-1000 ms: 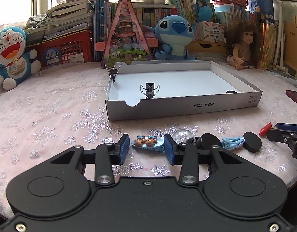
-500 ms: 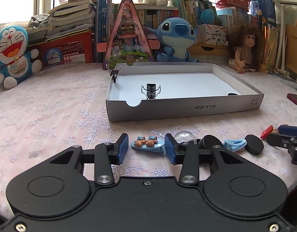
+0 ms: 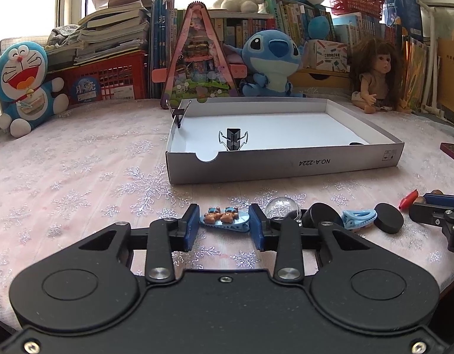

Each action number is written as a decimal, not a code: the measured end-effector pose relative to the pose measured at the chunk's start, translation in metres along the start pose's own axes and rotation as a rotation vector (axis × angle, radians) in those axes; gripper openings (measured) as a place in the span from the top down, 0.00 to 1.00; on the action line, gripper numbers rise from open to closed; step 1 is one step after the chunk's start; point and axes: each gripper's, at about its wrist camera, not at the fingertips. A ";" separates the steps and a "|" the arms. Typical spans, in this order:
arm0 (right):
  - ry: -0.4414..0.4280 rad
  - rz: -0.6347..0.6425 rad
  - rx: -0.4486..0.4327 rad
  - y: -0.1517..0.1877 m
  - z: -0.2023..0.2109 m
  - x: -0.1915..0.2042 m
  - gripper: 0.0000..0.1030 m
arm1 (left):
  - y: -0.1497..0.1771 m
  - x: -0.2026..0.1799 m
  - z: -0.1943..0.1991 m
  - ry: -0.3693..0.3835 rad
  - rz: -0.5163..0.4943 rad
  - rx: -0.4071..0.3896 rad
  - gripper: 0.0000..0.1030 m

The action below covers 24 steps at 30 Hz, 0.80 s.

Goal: Organize rigid objects
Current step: 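Grasp the blue figurine dish with the left tool while the right tool grasps a brown nut, then carry the blue dish with the left tool into the tray while the right tool carries the nut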

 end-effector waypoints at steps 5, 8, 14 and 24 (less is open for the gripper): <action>-0.006 -0.001 -0.002 -0.001 0.001 0.001 0.73 | -0.001 0.001 0.002 -0.002 0.007 0.000 0.67; -0.008 -0.004 -0.009 -0.004 0.002 0.000 0.73 | -0.002 0.003 0.005 -0.005 0.014 -0.007 0.67; -0.007 -0.006 -0.022 -0.009 0.003 0.000 0.73 | -0.008 0.003 0.012 -0.006 0.018 -0.032 0.67; 0.015 -0.034 -0.026 -0.017 0.002 -0.003 0.73 | -0.016 0.001 0.016 -0.005 0.022 -0.047 0.67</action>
Point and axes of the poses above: each gripper's, at about its wrist camera, not at the fingertips, and z roughly against the way its jaws point, x to its left, y to its underside
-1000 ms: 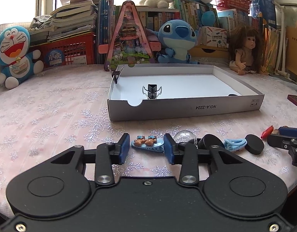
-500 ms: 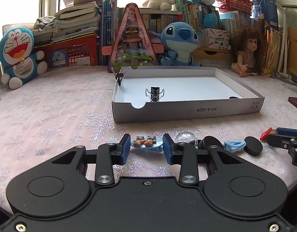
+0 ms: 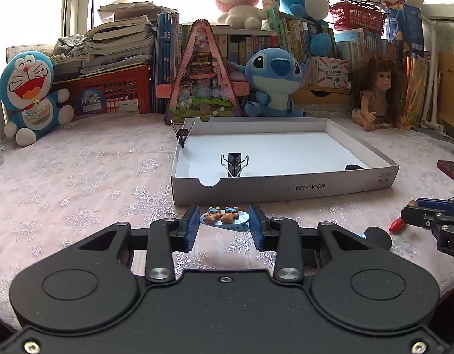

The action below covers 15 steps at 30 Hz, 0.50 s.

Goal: Organize rigid objects
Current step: 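Carry the blue dish with the left tool into the tray while the right tool carries the nut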

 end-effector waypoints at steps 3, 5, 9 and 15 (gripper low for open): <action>0.008 -0.007 0.004 -0.003 -0.002 -0.001 0.73 | -0.003 -0.001 0.000 -0.003 0.000 0.000 0.67; 0.013 -0.016 0.008 -0.006 -0.005 -0.002 0.73 | -0.005 -0.001 -0.001 -0.009 -0.002 0.002 0.67; 0.020 -0.047 0.021 -0.013 -0.010 -0.005 0.73 | -0.010 -0.002 -0.003 -0.011 0.001 0.002 0.67; 0.037 -0.067 0.023 -0.023 -0.016 -0.009 0.73 | -0.025 -0.001 -0.010 -0.008 0.005 0.002 0.67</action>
Point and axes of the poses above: each gripper's, at about its wrist camera, not at the fingertips, and z roughly against the way its jaws point, x to its left, y to its underside
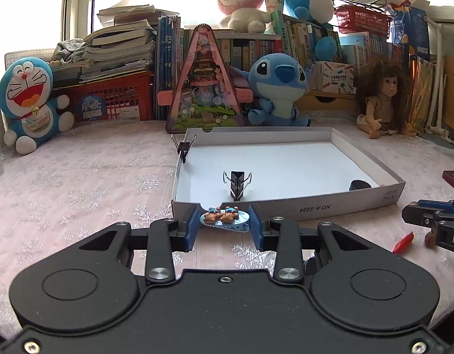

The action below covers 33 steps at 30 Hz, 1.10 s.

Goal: Organize rigid objects
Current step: 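Carry the blue dish with the left tool into the tray while the right tool carries the nut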

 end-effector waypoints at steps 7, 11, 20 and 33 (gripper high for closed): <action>0.019 -0.019 0.005 -0.015 -0.011 -0.005 0.73 | -0.017 -0.002 -0.007 0.009 -0.009 -0.010 0.67; 0.022 -0.034 0.006 -0.022 -0.015 -0.009 0.73 | -0.024 -0.002 -0.014 0.019 0.005 -0.002 0.67; 0.024 -0.029 0.006 -0.032 -0.024 -0.011 0.73 | -0.037 -0.007 -0.027 0.021 -0.003 0.001 0.67; 0.004 -0.051 0.026 -0.052 -0.050 -0.019 0.73 | -0.063 -0.009 -0.056 0.026 -0.006 0.017 0.67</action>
Point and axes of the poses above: each gripper's, at about its wrist camera, not at the fingertips, and z roughly against the way its jaws point, x to its left, y to its underside
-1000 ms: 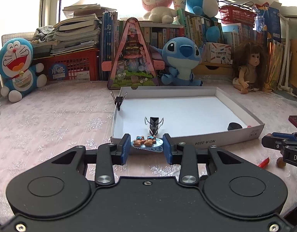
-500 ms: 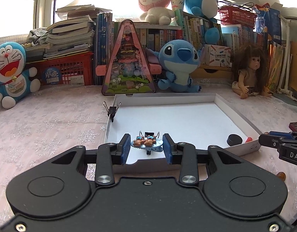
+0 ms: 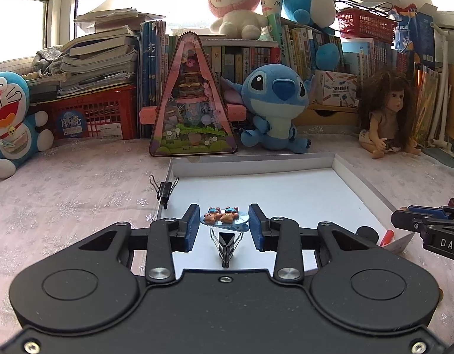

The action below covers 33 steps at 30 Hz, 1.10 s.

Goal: Organize rigid objects
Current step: 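Carry the blue dish with the left tool into the tray while the right tool carries the nut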

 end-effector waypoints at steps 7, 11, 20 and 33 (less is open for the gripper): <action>-0.016 -0.035 0.019 -0.008 -0.022 -0.003 0.73 | -0.005 0.003 -0.026 0.002 0.042 0.038 0.67; -0.012 -0.035 0.022 -0.008 -0.036 -0.001 0.73 | -0.005 0.000 -0.038 -0.004 0.036 0.031 0.67; -0.010 -0.061 0.041 -0.014 -0.066 -0.001 0.73 | -0.009 -0.004 -0.075 -0.037 0.011 0.061 0.67; 0.029 -0.048 0.102 -0.010 -0.090 0.004 0.73 | -0.001 -0.007 -0.097 -0.047 0.006 0.123 0.67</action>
Point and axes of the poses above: each gripper's, at about its wrist camera, not at the fingertips, and z roughly against the way its jaws point, x to its left, y to its underside
